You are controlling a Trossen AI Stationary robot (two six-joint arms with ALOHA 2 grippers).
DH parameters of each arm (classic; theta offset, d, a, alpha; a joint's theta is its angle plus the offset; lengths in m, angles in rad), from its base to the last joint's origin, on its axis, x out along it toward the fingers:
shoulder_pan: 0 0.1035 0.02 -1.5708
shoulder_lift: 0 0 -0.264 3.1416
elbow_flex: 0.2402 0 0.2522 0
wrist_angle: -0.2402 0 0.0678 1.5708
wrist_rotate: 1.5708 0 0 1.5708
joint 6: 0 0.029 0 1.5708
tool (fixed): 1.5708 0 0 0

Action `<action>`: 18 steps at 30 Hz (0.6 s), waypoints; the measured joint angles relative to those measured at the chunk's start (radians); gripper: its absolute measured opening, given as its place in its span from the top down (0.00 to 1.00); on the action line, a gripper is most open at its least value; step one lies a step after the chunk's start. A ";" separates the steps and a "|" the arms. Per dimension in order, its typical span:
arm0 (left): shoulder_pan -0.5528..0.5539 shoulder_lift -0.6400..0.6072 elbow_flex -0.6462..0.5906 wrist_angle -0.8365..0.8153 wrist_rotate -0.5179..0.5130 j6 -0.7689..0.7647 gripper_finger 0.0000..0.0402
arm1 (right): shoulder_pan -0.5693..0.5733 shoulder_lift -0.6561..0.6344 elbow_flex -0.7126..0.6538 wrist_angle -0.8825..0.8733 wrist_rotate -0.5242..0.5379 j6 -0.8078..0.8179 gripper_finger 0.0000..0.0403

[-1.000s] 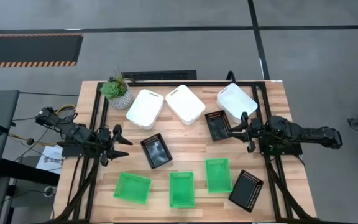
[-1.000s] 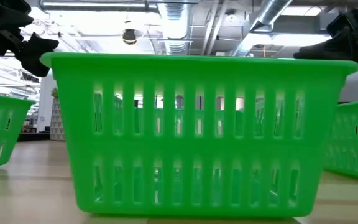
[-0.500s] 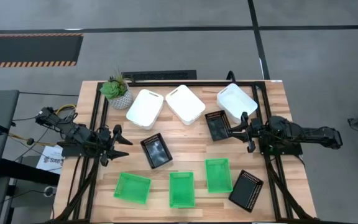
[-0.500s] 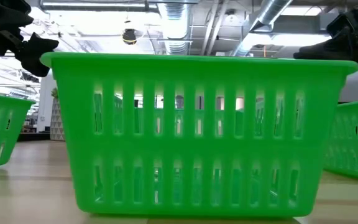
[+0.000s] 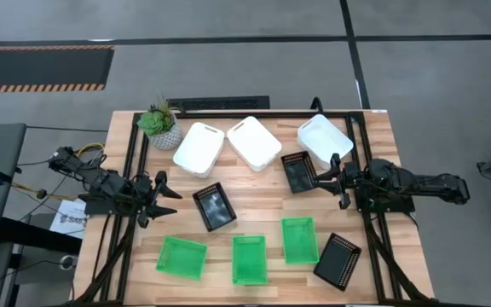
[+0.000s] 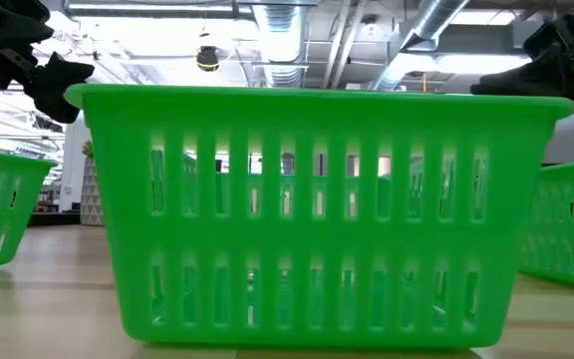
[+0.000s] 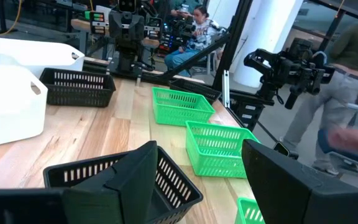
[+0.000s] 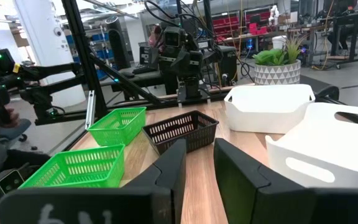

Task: Stack baskets by color

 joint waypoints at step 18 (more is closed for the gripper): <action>0.000 0.000 -0.002 0.070 -0.126 -0.004 0.44 | -0.002 0.000 0.000 0.019 0.000 0.060 0.74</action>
